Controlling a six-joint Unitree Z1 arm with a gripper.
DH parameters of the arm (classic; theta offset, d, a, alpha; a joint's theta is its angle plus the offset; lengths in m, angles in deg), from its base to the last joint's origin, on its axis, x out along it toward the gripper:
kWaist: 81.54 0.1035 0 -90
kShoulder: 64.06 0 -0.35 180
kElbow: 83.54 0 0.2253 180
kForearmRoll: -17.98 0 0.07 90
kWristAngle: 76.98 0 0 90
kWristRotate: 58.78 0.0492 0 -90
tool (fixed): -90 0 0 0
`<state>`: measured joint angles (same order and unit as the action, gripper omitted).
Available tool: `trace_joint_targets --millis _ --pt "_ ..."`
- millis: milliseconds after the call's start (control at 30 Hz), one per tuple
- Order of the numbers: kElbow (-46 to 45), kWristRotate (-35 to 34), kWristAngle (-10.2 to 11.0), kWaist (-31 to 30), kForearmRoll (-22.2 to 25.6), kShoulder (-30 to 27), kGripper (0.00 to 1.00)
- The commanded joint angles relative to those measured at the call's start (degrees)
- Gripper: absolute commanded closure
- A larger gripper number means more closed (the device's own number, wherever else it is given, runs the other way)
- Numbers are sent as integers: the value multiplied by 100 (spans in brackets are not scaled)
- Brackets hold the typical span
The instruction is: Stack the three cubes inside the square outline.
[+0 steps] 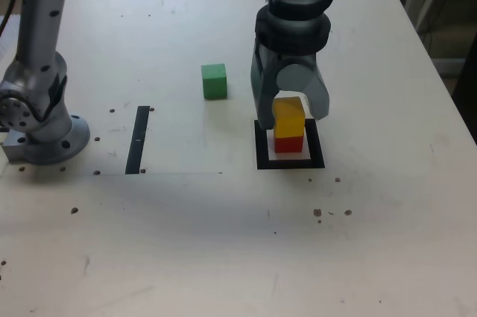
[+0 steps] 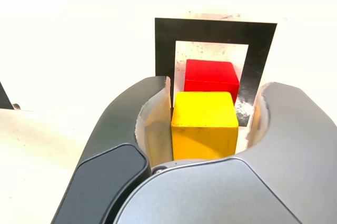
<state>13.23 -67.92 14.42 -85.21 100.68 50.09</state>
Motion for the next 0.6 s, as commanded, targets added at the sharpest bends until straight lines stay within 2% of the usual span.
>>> trace_joint_targets --millis 0,167,333,567 --pt "21 9 26 -11 -9 -59 1" --pt "-3 38 219 -11 44 -189 1" --pt "-230 64 434 21 128 -613 1" --pt "-554 114 543 277 538 -1149 1"
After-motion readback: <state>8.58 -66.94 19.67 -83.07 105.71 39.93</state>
